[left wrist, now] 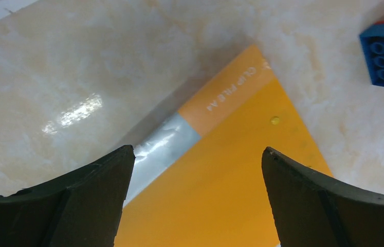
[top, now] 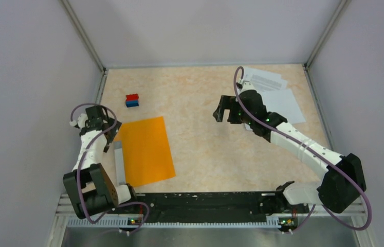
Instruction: Put the files into the folder
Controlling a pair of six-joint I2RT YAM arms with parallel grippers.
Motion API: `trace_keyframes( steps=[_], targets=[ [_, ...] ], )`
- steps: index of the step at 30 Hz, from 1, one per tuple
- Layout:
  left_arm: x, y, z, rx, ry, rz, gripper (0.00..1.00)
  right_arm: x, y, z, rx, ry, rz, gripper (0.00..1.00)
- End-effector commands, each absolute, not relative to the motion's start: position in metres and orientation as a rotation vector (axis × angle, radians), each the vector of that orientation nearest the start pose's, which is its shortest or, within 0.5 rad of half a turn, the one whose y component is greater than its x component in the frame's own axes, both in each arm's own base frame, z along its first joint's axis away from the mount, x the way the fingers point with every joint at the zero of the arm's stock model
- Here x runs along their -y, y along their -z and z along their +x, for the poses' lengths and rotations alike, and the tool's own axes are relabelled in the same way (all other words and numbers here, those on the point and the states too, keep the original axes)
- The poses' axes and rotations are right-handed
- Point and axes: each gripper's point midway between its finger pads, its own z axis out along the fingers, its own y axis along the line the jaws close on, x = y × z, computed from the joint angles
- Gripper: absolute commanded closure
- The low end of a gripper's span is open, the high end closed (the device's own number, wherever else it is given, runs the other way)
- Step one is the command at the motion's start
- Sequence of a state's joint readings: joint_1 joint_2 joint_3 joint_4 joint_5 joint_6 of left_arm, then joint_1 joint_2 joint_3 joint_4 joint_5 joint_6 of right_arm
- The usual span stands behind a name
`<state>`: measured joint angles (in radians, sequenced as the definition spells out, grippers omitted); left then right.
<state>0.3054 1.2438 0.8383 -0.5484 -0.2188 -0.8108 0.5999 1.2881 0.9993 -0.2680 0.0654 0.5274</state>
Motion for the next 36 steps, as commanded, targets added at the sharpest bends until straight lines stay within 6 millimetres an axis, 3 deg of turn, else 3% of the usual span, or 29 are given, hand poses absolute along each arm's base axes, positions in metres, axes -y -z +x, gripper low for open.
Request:
trace_keyframes(
  steps=[1, 6, 13, 17, 23, 29, 36],
  targets=[
    [-0.110, -0.087, 0.298, -1.983, 0.058, -1.442, 0.01, -0.240, -0.196, 0.318, -2.149, -0.659, -0.069, 0.01],
    [-0.101, -0.054, 0.294, -2.040, 0.116, -1.501, 0.01, -0.242, -0.191, 0.316, -2.152, -0.671, -0.082, 0.01],
    [-0.060, -0.021, 0.307, -2.161, 0.387, -1.487, 0.01, -0.242, -0.190, 0.316, -2.152, -0.666, -0.089, 0.01],
    [-0.035, -0.017, 0.311, -2.242, 0.419, -1.382, 0.01, -0.241, -0.187, 0.316, -2.159, -0.661, -0.092, 0.01],
    [0.020, -0.016, 0.308, -2.358, 0.446, -1.275, 0.01, -0.247, -0.173, 0.314, -2.202, -0.682, -0.098, 0.01],
    [0.085, -0.021, 0.296, -2.410, 0.508, -1.197, 0.01, -0.263, -0.137, 0.304, -2.299, -0.692, -0.109, 0.01],
    [0.138, -0.030, 0.298, -2.459, 0.623, -1.064, 0.01, -0.271, -0.075, 0.282, -2.465, -0.629, -0.110, 0.01]
  ],
)
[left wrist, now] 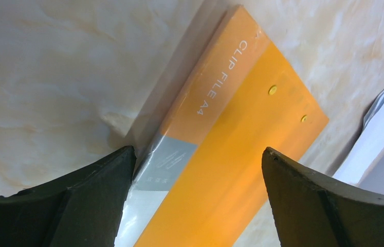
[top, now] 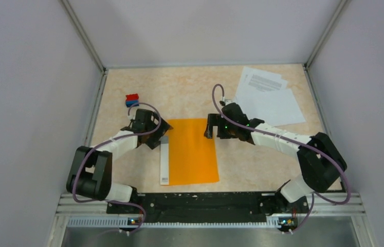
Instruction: Put the files into the folder
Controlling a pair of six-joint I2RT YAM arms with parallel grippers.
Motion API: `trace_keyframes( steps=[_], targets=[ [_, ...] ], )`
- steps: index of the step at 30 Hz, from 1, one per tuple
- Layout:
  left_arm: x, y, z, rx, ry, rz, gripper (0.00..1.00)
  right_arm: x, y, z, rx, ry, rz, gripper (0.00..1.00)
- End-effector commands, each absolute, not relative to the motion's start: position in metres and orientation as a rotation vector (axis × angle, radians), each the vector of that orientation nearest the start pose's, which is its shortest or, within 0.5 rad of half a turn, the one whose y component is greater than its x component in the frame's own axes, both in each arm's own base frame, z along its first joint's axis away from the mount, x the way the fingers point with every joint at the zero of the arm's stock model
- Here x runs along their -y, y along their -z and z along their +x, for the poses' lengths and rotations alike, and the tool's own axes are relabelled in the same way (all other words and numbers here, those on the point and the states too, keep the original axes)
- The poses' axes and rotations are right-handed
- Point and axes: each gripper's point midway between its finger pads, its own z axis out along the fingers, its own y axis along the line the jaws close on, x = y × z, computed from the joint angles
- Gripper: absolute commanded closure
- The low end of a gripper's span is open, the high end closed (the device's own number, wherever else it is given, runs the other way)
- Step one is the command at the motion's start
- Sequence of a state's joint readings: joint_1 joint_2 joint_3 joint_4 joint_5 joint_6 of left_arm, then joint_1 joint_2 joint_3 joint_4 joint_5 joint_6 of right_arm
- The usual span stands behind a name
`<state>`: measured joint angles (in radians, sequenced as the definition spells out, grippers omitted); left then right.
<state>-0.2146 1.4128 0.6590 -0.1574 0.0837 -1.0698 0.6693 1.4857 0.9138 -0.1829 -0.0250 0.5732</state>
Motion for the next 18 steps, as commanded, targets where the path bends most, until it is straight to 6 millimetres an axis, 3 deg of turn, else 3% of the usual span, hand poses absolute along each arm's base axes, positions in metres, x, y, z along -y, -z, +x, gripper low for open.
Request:
trace_keyframes(
  steps=[1, 4, 6, 10, 14, 18],
  targets=[
    [0.147, -0.032, 0.299, -2.477, 0.636, -1.020, 0.01, -0.271, -0.068, 0.279, -2.483, -0.625, -0.096, 0.01],
    [0.170, -0.039, 0.300, -2.534, 0.639, -0.856, 0.01, -0.267, -0.052, 0.277, -2.514, -0.596, -0.068, 0.01],
    [0.174, -0.043, 0.297, -2.570, 0.573, -0.738, 0.01, -0.266, -0.044, 0.276, -2.532, -0.586, -0.058, 0.01],
    [0.152, -0.053, 0.279, -2.595, 0.411, -0.628, 0.01, -0.265, -0.034, 0.274, -2.557, -0.579, -0.028, 0.01],
    [0.134, -0.067, 0.248, -2.595, 0.266, -0.528, 0.01, -0.262, -0.030, 0.268, -2.567, -0.583, -0.002, 0.01],
    [0.149, -0.068, 0.202, -2.631, 0.261, -0.490, 0.01, -0.251, -0.032, 0.267, -2.546, -0.546, 0.027, 0.01]
  ],
)
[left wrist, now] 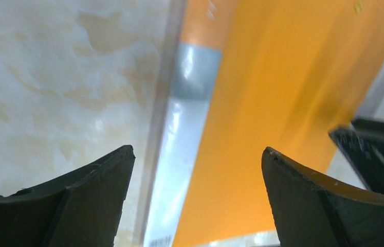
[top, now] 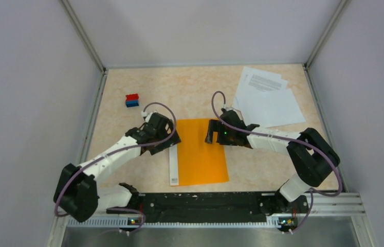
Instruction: Put the files into the folder
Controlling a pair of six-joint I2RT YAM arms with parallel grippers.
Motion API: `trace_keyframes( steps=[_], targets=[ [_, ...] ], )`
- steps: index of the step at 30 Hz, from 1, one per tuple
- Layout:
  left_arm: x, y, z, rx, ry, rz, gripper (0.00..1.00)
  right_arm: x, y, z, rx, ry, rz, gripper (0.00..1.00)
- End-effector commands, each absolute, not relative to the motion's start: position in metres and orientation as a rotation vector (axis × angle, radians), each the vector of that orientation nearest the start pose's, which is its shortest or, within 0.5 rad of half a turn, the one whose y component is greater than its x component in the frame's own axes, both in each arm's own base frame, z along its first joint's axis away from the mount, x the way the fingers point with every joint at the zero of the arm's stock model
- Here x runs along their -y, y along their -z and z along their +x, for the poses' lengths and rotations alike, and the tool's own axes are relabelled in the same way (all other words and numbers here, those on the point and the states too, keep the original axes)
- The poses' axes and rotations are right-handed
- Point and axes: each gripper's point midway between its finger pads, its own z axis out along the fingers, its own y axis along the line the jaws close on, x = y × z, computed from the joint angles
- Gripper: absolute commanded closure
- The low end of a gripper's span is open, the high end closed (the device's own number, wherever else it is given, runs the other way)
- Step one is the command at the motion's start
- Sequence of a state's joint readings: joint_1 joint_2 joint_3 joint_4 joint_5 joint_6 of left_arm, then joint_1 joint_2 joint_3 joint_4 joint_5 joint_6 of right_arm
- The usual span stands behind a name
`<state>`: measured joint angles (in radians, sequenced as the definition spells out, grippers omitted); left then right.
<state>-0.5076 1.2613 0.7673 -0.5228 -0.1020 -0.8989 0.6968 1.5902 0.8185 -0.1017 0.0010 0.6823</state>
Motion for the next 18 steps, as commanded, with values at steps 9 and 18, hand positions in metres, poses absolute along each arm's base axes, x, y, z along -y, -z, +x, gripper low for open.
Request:
trace_keyframes(
  steps=[9, 18],
  targets=[
    [0.174, -0.049, 0.119, -2.640, 0.342, -0.640, 0.01, -0.241, -0.033, 0.248, -2.539, -0.570, 0.076, 0.01],
    [0.203, -0.033, 0.079, -2.712, 0.398, -0.627, 0.01, -0.234, -0.033, 0.231, -2.539, -0.560, 0.075, 0.01]
  ],
)
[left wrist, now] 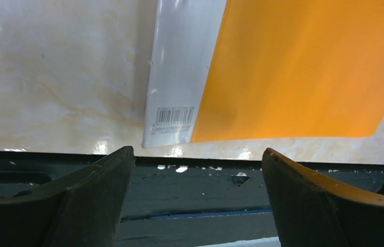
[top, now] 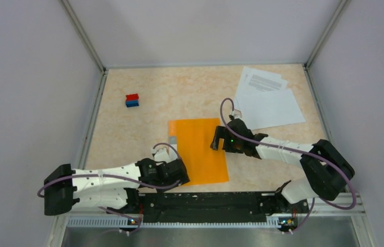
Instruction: Put the files into the folder
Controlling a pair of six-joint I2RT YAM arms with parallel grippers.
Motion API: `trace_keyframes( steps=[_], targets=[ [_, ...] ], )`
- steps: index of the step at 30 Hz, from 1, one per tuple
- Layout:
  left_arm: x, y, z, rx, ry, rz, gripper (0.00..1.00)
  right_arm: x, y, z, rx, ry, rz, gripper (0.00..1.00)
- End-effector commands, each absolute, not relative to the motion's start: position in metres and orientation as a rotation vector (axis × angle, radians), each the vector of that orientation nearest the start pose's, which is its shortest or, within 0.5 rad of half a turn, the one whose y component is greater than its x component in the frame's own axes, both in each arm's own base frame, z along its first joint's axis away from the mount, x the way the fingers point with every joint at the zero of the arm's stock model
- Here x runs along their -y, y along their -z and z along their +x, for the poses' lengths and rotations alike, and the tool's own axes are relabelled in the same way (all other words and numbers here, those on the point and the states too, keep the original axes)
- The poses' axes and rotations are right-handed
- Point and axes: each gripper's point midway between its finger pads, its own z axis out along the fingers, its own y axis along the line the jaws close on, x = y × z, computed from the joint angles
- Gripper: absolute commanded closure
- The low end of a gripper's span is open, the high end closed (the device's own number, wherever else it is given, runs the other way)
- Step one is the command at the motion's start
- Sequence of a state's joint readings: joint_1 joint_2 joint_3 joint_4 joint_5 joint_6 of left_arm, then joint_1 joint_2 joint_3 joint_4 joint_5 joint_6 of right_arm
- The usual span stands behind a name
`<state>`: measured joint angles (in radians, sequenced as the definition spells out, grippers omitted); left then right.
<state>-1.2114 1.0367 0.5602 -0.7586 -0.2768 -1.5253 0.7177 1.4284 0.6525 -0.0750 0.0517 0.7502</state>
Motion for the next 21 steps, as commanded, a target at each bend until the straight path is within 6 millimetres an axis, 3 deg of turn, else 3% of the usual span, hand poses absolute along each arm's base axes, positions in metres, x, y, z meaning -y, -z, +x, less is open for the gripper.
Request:
trace_keyframes(
  steps=[1, 6, 12, 21],
  targets=[
    [0.207, -0.032, 0.078, -2.718, 0.415, -0.631, 0.01, -0.236, -0.033, 0.229, -2.541, -0.565, 0.073, 0.01],
    [0.219, -0.030, 0.085, -2.674, 0.507, -0.659, 0.01, -0.241, -0.034, 0.221, -2.544, -0.576, 0.063, 0.01],
    [0.221, -0.034, 0.119, -2.561, 0.592, -0.725, 0.01, -0.237, -0.037, 0.218, -2.536, -0.570, 0.077, 0.01],
    [0.171, -0.055, 0.198, -2.444, 0.509, -0.749, 0.01, -0.251, -0.054, 0.225, -2.510, -0.635, 0.057, 0.01]
  ],
)
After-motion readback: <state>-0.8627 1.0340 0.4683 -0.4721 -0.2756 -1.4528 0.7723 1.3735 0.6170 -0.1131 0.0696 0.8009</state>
